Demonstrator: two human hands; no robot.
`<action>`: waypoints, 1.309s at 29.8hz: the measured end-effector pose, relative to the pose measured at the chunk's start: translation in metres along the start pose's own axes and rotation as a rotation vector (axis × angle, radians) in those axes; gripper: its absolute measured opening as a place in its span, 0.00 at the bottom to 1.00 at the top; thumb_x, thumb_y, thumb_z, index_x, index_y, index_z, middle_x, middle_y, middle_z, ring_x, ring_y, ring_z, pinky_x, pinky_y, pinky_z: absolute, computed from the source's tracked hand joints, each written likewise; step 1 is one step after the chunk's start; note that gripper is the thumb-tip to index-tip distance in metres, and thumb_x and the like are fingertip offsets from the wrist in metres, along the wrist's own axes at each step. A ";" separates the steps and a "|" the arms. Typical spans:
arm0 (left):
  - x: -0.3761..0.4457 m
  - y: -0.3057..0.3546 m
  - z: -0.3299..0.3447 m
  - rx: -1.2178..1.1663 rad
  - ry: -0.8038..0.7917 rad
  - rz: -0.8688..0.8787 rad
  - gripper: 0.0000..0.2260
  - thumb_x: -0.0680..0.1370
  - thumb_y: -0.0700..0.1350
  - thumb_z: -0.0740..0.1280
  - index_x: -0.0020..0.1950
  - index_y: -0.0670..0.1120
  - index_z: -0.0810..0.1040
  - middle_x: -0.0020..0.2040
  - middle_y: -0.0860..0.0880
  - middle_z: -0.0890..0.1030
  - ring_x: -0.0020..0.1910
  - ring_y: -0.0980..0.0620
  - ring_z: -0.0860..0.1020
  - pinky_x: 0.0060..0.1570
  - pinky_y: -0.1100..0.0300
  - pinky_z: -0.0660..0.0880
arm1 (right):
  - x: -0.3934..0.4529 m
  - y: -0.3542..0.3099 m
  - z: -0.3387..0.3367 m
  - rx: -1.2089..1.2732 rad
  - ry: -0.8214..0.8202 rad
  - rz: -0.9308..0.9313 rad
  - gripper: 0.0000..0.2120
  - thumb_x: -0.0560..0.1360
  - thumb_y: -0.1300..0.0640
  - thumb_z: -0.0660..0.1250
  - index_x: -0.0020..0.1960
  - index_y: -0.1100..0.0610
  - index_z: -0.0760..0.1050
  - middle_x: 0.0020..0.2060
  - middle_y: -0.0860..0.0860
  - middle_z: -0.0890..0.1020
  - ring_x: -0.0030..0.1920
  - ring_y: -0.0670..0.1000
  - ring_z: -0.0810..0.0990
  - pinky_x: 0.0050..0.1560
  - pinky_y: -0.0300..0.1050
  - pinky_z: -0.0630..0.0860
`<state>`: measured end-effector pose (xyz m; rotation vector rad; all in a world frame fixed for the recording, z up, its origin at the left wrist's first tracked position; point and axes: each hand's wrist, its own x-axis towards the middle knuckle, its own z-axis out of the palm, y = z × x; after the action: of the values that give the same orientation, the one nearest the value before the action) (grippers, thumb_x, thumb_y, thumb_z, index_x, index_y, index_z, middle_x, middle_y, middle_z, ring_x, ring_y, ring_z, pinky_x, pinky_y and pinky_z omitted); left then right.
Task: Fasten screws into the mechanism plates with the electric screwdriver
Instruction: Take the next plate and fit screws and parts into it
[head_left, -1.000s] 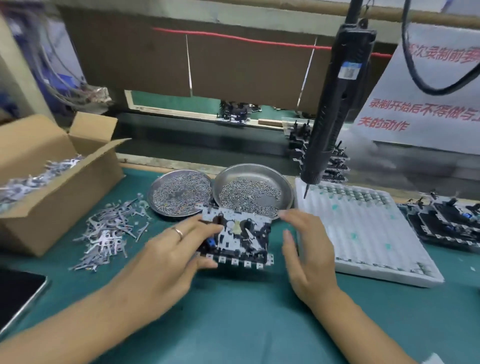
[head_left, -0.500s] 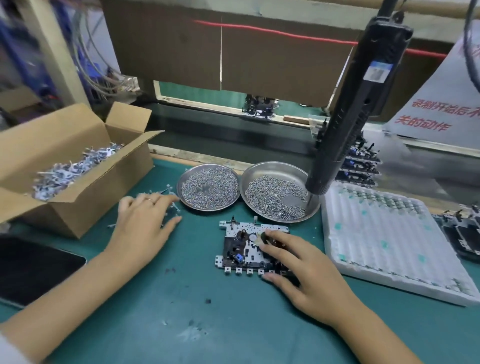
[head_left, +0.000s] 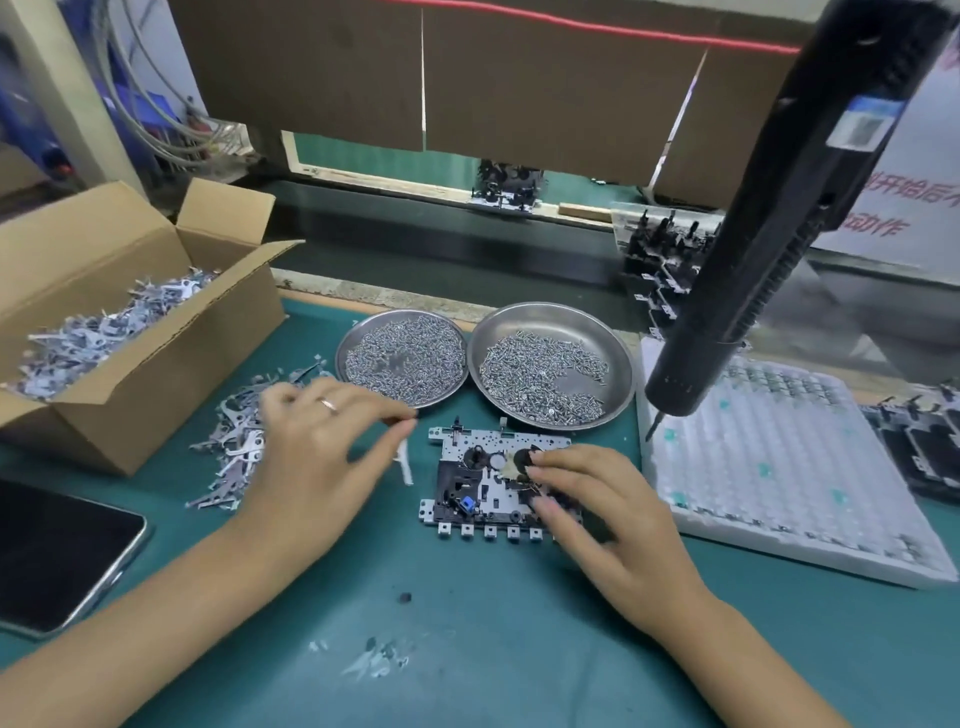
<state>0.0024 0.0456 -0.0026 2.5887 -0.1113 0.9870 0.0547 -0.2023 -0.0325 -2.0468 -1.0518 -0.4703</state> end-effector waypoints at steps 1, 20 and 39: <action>0.000 0.012 0.007 -0.017 0.035 0.074 0.07 0.75 0.51 0.67 0.44 0.50 0.83 0.42 0.57 0.82 0.45 0.55 0.76 0.50 0.56 0.57 | 0.002 -0.006 0.003 0.100 0.068 0.071 0.13 0.78 0.49 0.63 0.54 0.55 0.81 0.52 0.43 0.81 0.55 0.48 0.78 0.55 0.53 0.75; -0.003 0.048 0.050 -0.153 0.155 0.115 0.06 0.77 0.48 0.67 0.47 0.49 0.83 0.44 0.56 0.81 0.45 0.54 0.75 0.57 0.55 0.58 | 0.012 -0.023 0.014 0.324 0.094 0.444 0.07 0.69 0.54 0.72 0.46 0.45 0.83 0.40 0.44 0.82 0.49 0.45 0.77 0.55 0.43 0.72; 0.002 0.044 0.032 -0.456 -0.323 -0.241 0.04 0.67 0.53 0.68 0.39 0.64 0.78 0.42 0.70 0.79 0.47 0.60 0.75 0.60 0.60 0.59 | 0.012 -0.014 0.007 0.109 0.008 0.331 0.09 0.71 0.66 0.71 0.49 0.57 0.84 0.42 0.46 0.84 0.45 0.46 0.79 0.51 0.41 0.74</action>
<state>0.0149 -0.0069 -0.0102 2.2469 -0.0916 0.3944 0.0502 -0.1852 -0.0231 -2.0667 -0.6976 -0.2437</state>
